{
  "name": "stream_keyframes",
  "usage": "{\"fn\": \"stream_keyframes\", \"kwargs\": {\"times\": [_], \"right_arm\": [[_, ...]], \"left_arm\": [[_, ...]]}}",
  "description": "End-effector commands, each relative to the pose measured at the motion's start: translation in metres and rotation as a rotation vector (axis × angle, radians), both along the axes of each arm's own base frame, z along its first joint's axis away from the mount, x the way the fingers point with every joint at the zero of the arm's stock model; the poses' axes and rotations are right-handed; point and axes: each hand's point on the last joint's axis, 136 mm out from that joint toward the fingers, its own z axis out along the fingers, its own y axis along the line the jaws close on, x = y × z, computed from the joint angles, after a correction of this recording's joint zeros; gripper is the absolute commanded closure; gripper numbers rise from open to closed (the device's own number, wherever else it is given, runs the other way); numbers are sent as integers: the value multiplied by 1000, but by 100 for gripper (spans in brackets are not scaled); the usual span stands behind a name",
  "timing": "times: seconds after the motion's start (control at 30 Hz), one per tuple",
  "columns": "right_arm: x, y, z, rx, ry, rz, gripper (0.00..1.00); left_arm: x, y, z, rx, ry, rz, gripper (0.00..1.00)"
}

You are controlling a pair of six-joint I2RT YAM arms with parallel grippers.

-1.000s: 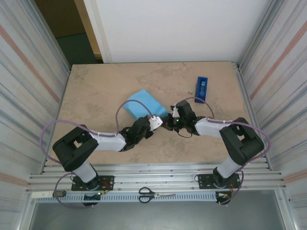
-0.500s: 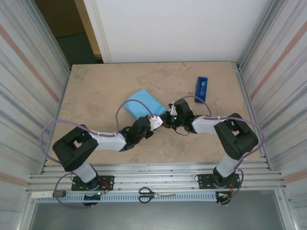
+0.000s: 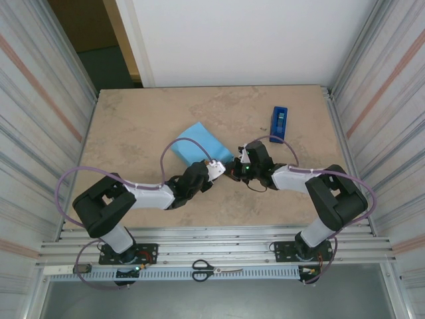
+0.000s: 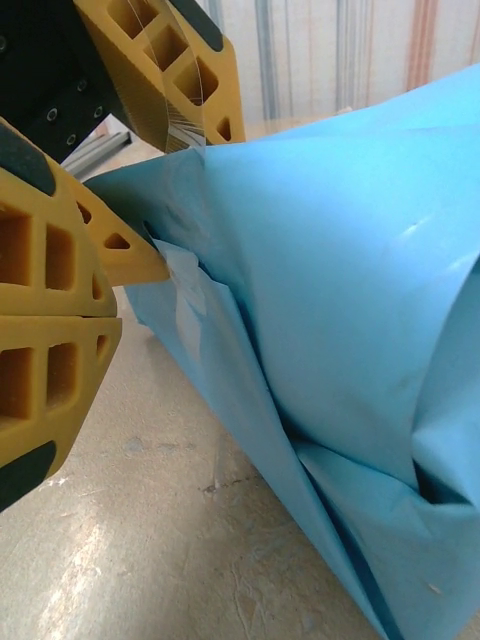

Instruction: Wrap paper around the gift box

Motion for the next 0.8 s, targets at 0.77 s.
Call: {"fn": "stream_keyframes", "kwargs": {"times": [0.77], "right_arm": [[29,-40,28,-69,-95,-77,100]], "left_arm": [[-41,20,-51,100,217,-55,48]]}}
